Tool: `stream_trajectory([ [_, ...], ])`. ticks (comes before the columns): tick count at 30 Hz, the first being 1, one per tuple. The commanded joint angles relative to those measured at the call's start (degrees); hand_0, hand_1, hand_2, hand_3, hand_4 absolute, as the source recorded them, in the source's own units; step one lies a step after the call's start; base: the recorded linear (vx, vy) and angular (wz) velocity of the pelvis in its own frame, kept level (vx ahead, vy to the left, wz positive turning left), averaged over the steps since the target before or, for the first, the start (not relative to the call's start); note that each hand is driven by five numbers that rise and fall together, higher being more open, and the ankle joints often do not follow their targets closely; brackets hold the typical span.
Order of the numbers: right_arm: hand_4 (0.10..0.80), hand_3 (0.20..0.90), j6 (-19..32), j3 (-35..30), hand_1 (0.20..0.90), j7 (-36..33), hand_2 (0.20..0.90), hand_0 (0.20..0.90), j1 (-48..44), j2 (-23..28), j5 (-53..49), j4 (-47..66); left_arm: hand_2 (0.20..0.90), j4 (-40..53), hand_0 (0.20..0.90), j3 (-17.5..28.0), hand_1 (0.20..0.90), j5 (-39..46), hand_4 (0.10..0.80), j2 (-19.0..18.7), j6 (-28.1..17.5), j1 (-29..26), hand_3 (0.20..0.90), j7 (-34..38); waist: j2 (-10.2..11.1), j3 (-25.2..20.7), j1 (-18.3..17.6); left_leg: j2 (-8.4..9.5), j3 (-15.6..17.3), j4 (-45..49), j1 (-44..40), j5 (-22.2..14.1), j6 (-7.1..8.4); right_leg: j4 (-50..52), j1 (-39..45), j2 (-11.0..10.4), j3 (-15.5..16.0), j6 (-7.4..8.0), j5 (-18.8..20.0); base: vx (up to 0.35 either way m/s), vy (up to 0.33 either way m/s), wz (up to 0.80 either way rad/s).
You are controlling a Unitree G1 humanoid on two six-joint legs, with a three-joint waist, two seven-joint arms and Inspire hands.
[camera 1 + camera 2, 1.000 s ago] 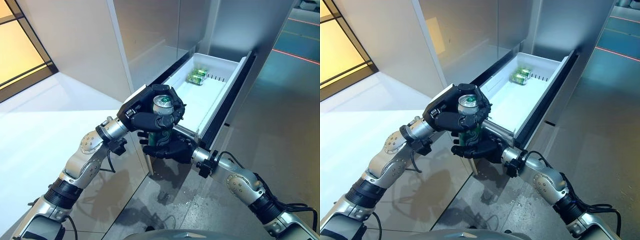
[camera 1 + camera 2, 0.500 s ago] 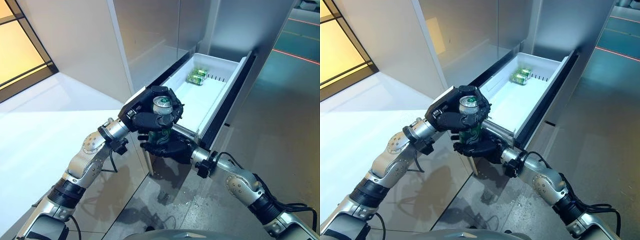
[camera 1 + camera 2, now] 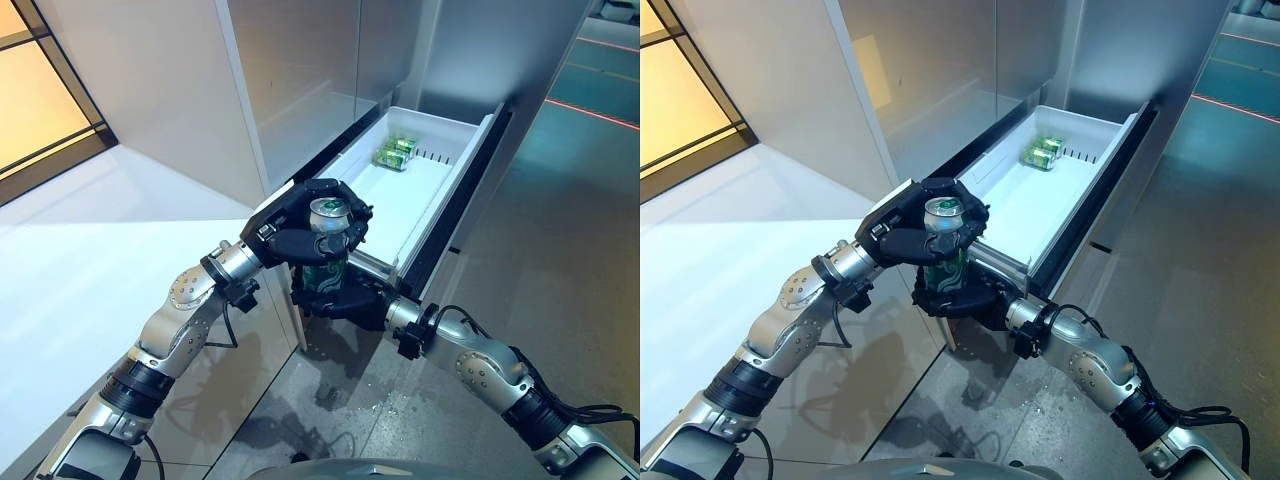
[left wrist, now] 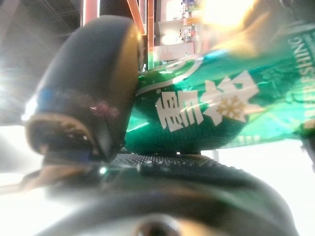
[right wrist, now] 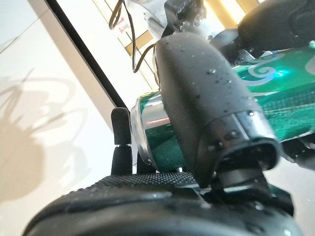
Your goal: Put drinks into fridge and close the fridge
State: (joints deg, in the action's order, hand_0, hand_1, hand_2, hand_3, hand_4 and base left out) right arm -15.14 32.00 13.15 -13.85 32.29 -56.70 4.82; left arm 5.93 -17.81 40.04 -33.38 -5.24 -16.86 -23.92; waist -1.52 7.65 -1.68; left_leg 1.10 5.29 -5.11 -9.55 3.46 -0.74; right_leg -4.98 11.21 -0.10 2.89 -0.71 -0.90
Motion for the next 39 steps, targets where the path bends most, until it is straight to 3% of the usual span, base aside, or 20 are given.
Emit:
stream_trajectory([
  [1,0.1,0.2,8.93,-9.54,0.3,-0.76,0.3,0.3,-10.75,-8.6,-4.32,7.76,0.9,1.7,0.9,-4.77,0.9,-3.03,0.8,2.63,-8.81,-3.92,0.9,-1.49,1.21,-3.92,0.48,3.02,-1.55,2.36,-0.62,-7.41,-3.31,3.94,-3.39,-0.06,2.64,2.96,-1.56,0.006,-0.011,0.06],
  [10,0.1,0.2,10.42,-17.62,0.3,-11.02,0.3,0.3,-17.0,-4.36,1.04,4.37,0.9,6.13,0.9,3.12,0.9,-6.63,0.8,0.59,-23.82,-4.78,0.9,11.25,2.19,-4.1,1.64,2.98,-2.81,2.29,-0.65,-7.7,-3.0,4.59,-2.94,-0.23,4.22,2.56,-2.5,0.003,-0.007,0.03],
  [17,0.1,0.2,10.5,-22.09,0.3,-18.06,0.3,0.3,-23.38,-2.54,4.87,-2.66,0.9,8.93,0.9,8.43,0.9,-5.48,0.8,2.08,-28.69,-6.8,0.9,17.78,3.16,-4.53,2.88,3.08,-4.44,2.13,-0.48,-7.42,-2.72,5.31,-2.77,-0.2,5.46,2.1,-3.0,0.019,-0.008,0.1],
  [19,0.1,0.2,10.78,-22.83,0.3,-19.88,0.3,0.3,-25.21,-1.78,5.87,-4.98,0.9,8.88,0.9,8.87,0.9,-4.29,0.8,2.86,-26.89,-7.54,0.9,17.57,3.24,-4.66,3.25,3.1,-5.05,1.9,-0.57,-7.32,-2.61,5.54,-2.68,-0.16,5.85,2.01,-3.2,0.061,0.0,0.11],
  [22,0.1,0.2,11.08,-23.59,0.3,-22.49,0.3,0.3,-28.56,0.25,7.2,-9.86,0.9,7.91,0.9,8.16,0.9,-1.44,0.8,3.71,-17.93,-8.37,0.9,15.72,3.28,-4.57,3.97,3.09,-6.01,1.72,-0.7,-7.16,-2.32,5.93,-2.37,-0.18,6.56,1.96,-3.6,0.062,0.006,0.14],
  [23,0.1,0.2,11.1,-23.59,0.3,-22.46,0.3,0.3,-28.63,0.27,7.19,-9.92,0.9,7.92,0.9,8.18,0.9,-1.41,0.8,3.71,-17.88,-8.4,0.9,15.7,3.27,-4.52,3.94,3.09,-6.04,1.73,-0.71,-7.16,-2.32,5.94,-2.36,-0.19,6.58,1.96,-3.61,0.059,0.006,0.18],
  [25,0.1,0.2,11.27,-23.69,0.3,-23.04,0.3,0.3,-31.57,2.59,7.51,-15.54,0.9,6.65,0.9,6.29,0.9,1.67,0.8,4.01,-7.57,-7.85,0.9,12.49,3.19,-4.18,4.84,3.04,-6.69,1.86,-0.71,-7.14,-2.13,6.31,-2.14,-0.32,7.57,1.93,-3.9,0.066,0.005,0.1],
  [27,0.1,0.2,11.13,-23.33,0.3,-22.98,0.3,0.3,-32.94,3.69,8.42,-17.98,0.9,5.57,0.9,5.33,0.9,3.35,0.8,4.24,-3.59,-7.34,0.9,11.09,3.11,-3.91,5.24,3.08,-7.02,2.01,-0.69,-7.14,-2.09,6.42,-1.97,-0.39,8.03,1.9,-4.02,0.059,0.007,0.17],
  [34,0.1,0.2,9.34,-18.22,0.3,-20.81,0.3,0.3,-41.55,12.7,18.41,-37.04,0.9,0.62,0.9,-1.76,0.9,7.54,0.8,5.15,13.96,1.46,0.9,1.51,2.29,-2.27,8.44,3.19,-8.85,2.9,-0.64,-7.24,-1.44,7.06,-0.91,-0.93,10.74,1.83,-4.88,0.11,0.033,0.25],
  [36,0.1,0.2,8.38,-16.72,0.3,-19.03,0.3,0.3,-43.14,15.47,21.89,-42.59,0.9,-0.19,0.9,-3.59,0.9,6.63,0.8,4.16,16.1,5.29,0.9,0.12,1.87,-1.38,9.45,3.32,-9.49,3.87,0.33,-7.09,-1.29,7.6,-1.24,-1.21,11.37,1.7,-5.04,0.067,0.061,0.31],
  [39,0.1,0.2,7.99,-14.14,0.3,-16.56,0.3,0.3,-47.32,21.09,26.02,-51.35,0.9,-2.62,0.9,-7.08,0.9,1.87,0.8,-0.2,15.06,10.78,0.9,-2.62,0.84,0.83,11.12,3.83,-11.11,5.57,3.55,-6.39,-1.18,8.6,-3.32,-1.52,11.96,1.32,-5.05,-0.037,0.056,0.34],
])
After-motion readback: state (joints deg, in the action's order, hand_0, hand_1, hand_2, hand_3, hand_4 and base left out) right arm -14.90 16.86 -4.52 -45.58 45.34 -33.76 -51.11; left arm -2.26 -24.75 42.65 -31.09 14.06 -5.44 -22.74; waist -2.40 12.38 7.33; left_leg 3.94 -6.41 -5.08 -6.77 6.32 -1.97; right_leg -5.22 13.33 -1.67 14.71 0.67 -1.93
